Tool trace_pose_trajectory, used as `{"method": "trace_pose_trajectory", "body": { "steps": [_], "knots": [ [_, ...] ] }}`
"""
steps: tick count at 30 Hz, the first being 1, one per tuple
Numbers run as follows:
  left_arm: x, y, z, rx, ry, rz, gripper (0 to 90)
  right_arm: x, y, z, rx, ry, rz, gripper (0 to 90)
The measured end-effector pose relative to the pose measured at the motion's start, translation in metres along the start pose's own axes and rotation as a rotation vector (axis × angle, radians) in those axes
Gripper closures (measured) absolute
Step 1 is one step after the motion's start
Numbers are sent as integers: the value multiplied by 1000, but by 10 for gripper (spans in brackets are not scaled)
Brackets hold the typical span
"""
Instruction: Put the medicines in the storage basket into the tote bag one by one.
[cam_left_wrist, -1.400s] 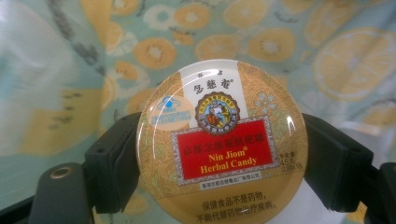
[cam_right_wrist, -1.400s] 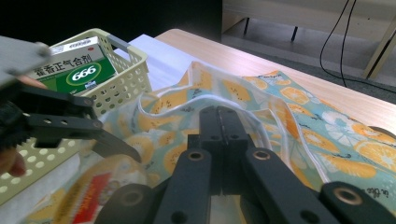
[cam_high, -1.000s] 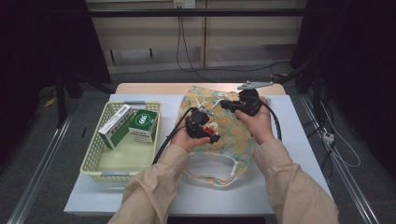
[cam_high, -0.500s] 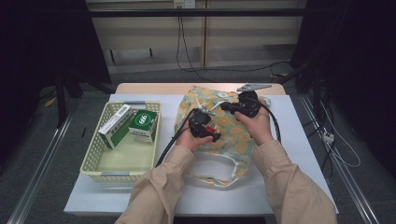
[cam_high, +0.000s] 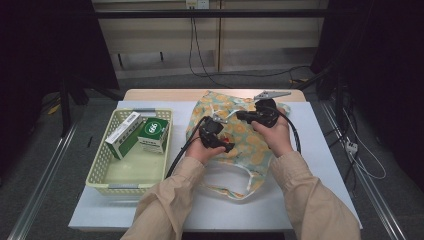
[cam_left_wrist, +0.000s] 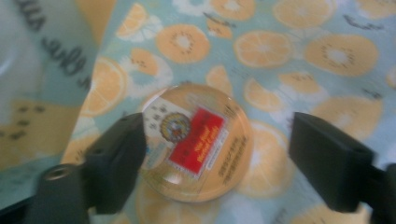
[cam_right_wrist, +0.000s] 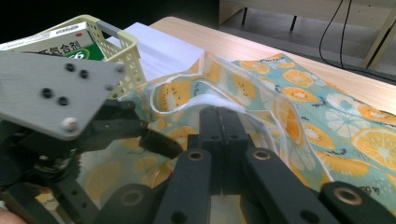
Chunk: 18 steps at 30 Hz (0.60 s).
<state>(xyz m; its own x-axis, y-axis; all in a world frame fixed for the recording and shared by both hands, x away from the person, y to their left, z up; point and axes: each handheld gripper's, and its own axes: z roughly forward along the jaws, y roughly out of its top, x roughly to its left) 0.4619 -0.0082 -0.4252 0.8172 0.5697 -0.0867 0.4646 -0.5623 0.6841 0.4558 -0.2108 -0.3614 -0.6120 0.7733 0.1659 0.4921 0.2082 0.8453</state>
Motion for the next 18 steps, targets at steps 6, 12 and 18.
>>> {"method": "trace_pose_trajectory", "body": {
  "steps": [6, 12, 18],
  "knots": [
    [-9, -10, -11, 39, -17, 34, 542, 0, -2, 1, 5, -1, 3, 900],
    [-16, -16, -18, 84, -62, 26, 882, -2, -1, -1, -5, -4, 9, 900],
    [-6, -21, -3, 140, 6, -23, 900, -2, -1, -2, -4, 0, 12, 900]
  ]
}}
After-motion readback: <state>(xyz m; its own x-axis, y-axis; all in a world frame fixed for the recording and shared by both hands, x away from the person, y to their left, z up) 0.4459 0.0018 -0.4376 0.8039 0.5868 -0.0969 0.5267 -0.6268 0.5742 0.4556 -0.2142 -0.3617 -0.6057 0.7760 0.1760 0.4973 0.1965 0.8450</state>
